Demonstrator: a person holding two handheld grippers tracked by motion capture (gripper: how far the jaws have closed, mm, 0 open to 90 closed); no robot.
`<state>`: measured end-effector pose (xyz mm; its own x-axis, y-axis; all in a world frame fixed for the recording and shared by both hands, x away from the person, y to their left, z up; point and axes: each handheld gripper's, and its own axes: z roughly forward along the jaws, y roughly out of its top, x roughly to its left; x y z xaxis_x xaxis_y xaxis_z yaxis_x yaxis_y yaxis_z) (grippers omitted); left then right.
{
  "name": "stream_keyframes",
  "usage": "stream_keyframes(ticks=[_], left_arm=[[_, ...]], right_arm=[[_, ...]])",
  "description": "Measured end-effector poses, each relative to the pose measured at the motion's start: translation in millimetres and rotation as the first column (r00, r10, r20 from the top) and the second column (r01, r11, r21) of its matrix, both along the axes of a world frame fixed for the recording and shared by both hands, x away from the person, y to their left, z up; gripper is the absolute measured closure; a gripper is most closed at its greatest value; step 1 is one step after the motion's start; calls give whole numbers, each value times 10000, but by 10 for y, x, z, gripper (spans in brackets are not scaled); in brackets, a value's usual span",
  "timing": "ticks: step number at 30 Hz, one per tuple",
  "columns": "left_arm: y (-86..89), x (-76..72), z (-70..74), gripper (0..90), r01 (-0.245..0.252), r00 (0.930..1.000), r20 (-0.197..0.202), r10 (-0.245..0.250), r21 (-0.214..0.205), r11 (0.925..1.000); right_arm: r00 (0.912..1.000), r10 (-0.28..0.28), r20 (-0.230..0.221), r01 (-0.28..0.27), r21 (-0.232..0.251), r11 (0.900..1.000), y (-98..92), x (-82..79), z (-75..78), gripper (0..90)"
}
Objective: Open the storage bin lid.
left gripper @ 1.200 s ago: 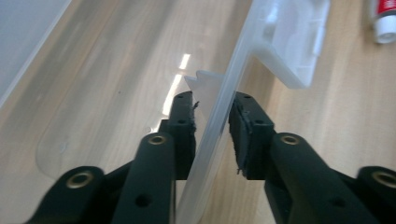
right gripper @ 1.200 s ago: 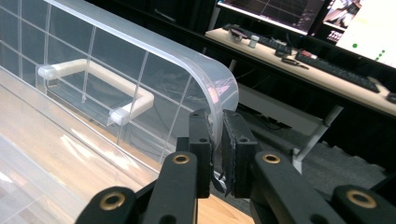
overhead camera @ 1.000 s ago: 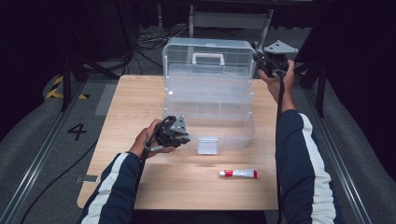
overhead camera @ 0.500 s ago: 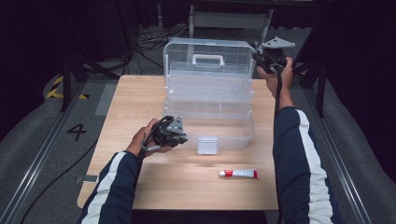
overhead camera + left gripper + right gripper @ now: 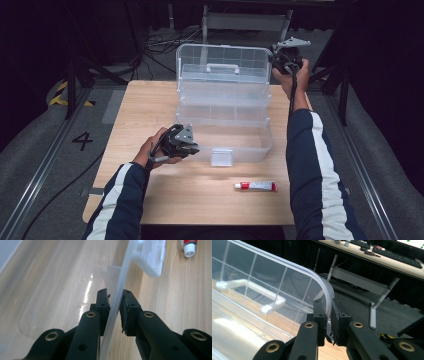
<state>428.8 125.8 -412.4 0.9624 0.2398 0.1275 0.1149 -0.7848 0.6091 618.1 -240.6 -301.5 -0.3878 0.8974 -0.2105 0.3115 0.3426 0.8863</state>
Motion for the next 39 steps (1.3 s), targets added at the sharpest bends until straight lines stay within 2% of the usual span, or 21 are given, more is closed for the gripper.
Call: stream_keyframes(ticks=[10, 16, 20, 26, 29, 39], left_arm=[[22, -39, -2, 780, 117, 9999, -91, -117, -78, 9999], [18, -66, -3, 781, 137, 9998, -109, -138, -111, 9998], [19, -69, -10, 779, 71, 9999, -153, -74, -203, 9998], [19, -68, -10, 778, 75, 9999, -126, -77, -182, 9998], [18, -75, -14, 776, 33, 9999, -135, -36, -215, 9998], [13, -105, -27, 776, 55, 9999, -119, -58, -271, 9996]], right_arm=[[9993, -112, -362, 108, -106, 9999, -49, 115, -124, 822], [9980, -122, -612, 123, 7, 9999, -62, 206, -209, 821], [9986, 30, -521, -18, 228, 9997, -86, 234, -248, 820], [9979, 51, -649, -25, 398, 9992, -106, 290, -303, 819], [9971, 40, -756, -25, 203, 9998, -84, 331, -311, 817], [9929, 120, -1186, -123, -18, 9999, -57, 459, -391, 812]])
